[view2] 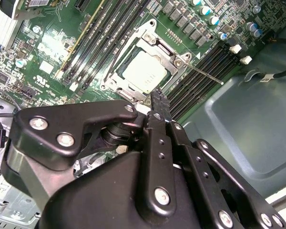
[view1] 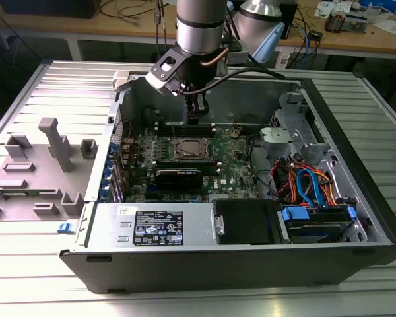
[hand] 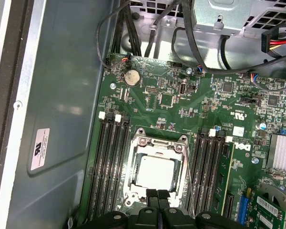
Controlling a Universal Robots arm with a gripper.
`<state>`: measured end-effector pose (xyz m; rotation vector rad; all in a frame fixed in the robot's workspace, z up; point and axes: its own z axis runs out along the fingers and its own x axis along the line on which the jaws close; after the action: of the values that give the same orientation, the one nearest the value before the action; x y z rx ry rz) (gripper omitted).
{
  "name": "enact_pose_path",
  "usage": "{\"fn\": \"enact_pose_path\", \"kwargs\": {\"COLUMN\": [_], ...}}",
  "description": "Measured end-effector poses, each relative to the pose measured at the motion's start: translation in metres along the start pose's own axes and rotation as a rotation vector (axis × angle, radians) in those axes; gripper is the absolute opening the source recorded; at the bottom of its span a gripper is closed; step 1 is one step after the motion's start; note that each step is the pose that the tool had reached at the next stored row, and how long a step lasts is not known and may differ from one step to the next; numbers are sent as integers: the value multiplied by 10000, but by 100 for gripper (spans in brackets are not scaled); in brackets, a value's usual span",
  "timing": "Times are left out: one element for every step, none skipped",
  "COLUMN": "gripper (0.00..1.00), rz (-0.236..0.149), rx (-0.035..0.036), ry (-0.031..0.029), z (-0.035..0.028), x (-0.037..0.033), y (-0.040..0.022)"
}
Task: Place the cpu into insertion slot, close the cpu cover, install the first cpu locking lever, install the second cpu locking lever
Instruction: 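Install the first cpu locking lever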
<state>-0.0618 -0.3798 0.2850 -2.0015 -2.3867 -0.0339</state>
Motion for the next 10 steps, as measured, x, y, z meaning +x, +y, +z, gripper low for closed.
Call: {"fn": "enact_pose_path", "kwargs": {"gripper": [11,11,11,11,11,11,11,11,11,11], "rz": [-2,-6,-26,-45,-84,-135,-185,-278,-381,-599], "rx": [0,1,2,2,3,4,7,10,14,21], "ry": [0,0,1,0,2,3,2,2,2,2], "z": [0,0,0,0,0,0,0,0,0,0], "x": [0,0,0,0,0,0,0,0,0,0], "y": [0,0,0,0,0,0,0,0,-1,-1]}}
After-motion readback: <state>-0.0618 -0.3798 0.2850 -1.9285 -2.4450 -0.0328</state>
